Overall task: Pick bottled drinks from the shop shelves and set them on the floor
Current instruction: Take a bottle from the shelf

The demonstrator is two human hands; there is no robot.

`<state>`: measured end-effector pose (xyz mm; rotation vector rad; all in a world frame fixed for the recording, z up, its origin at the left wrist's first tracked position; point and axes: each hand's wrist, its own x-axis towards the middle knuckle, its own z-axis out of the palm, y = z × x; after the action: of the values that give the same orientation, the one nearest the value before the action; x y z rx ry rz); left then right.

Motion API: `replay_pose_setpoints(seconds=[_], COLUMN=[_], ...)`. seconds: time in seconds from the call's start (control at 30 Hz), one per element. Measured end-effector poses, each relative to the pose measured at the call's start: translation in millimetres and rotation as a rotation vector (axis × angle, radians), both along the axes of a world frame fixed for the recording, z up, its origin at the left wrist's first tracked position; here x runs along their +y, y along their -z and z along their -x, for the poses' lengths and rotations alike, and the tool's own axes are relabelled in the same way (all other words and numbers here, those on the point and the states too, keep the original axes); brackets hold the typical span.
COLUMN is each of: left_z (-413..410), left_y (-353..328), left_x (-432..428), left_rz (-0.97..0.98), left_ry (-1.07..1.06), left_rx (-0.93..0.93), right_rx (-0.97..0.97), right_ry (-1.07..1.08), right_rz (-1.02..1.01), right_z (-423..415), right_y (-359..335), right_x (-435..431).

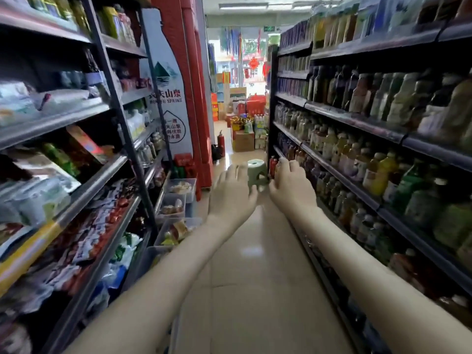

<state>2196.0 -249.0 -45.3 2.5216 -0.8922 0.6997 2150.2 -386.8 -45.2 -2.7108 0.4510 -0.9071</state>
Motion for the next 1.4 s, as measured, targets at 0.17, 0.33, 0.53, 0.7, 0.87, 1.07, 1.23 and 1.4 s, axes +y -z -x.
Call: replay_pose_setpoints(seconds=[0.17, 0.33, 0.53, 0.7, 0.87, 1.07, 1.23, 1.4], left_z=[-159.4, -312.8, -473.1, -584.0, -710.7, -848.5, -927.1, -982.3], left_y=[11.0, -0.9, -18.1, -0.4, -3.4, -27.7, -41.2, -63.1], left_x=[-68.5, -152.7, -265.2, -354.9, -441.8, -543.0, -637.1, -729.1], left_rz=[0.009, 0.009, 0.050, 0.083, 0.048, 0.029, 0.056, 0.069], left_ry=[0.076, 0.210, 0.383, 0.492, 0.568, 0.605, 0.737, 0.955], left_rx=[0.024, -0.017, 0.047, 0.044, -0.046, -0.075, -0.075, -0.128], right_rx=[0.013, -0.003, 0.000, -0.022, -0.131, -0.153, -0.157, -0.223], right_ry=[0.063, 0.171, 0.327, 0.446, 0.465, 0.534, 0.622, 0.850], right_rz=[0.016, 0.037, 0.046, 0.073, 0.076, 0.023, 0.084, 0.121], right_z=[-151.2, -288.8, -419.7, -520.5, -639.7, -769.3, -839.4, -851.9], right_y=[12.0, -1.2, -22.0, -22.5, -27.7, -35.6, -54.0, -64.5], right_x=[-67.7, -147.2, -245.8, -332.4, -424.1, -516.6, -589.2, -656.1])
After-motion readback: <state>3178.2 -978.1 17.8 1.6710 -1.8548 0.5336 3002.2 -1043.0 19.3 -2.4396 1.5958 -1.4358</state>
